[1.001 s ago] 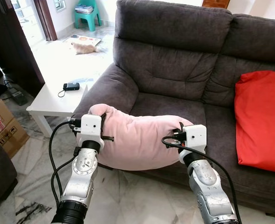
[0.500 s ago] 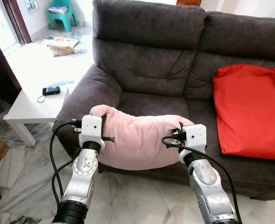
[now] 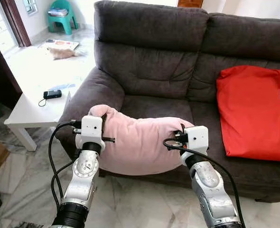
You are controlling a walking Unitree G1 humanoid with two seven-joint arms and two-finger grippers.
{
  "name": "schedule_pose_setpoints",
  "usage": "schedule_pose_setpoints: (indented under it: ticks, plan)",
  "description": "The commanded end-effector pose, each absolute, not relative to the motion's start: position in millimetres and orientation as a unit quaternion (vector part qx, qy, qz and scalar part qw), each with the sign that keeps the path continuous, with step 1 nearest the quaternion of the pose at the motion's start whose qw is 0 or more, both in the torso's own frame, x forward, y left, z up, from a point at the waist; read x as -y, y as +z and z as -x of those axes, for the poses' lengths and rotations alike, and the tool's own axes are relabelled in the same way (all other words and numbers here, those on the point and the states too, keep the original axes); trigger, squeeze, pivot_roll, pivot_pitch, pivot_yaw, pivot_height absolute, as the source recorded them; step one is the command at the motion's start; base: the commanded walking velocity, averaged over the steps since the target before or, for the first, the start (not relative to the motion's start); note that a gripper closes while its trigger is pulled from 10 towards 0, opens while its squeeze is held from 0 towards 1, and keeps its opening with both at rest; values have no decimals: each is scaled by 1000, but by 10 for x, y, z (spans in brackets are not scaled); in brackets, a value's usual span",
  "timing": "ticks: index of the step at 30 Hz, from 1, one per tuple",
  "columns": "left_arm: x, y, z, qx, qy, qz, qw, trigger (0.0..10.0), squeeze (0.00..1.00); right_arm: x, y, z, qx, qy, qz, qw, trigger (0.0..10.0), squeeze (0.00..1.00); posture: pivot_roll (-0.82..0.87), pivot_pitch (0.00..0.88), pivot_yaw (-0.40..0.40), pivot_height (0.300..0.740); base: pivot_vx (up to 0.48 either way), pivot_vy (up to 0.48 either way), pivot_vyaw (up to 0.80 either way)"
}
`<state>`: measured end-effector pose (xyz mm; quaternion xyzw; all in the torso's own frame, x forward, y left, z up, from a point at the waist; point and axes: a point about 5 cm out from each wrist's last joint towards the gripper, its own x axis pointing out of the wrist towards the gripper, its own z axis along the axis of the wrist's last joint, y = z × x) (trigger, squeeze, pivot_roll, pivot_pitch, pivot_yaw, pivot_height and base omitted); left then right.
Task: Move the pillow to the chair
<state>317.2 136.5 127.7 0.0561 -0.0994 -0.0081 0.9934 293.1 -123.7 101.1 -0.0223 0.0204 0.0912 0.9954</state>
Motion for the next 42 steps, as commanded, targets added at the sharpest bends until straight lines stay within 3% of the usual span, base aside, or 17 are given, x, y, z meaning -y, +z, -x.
schedule_pose_setpoints:
  ticks: [1,29,42]
  plan:
    - [-1256,1401,-3196,132,-28,-55,989,10000,0,1133,1167,-2987,14,114,20,993,10000,0,-22,0,-60,740,0,0,-800]
    - [-1246,1396,-3199,135,-28,-63,988,10000,0,1127,1180,-2993,16,118,23,993,10000,0,-27,0,-66,740,0,-223,-229]
    - [-1242,1394,-3182,140,-29,-50,989,10000,0,1112,1179,-2989,20,122,17,992,10000,0,-28,0,-63,740,0,0,0]
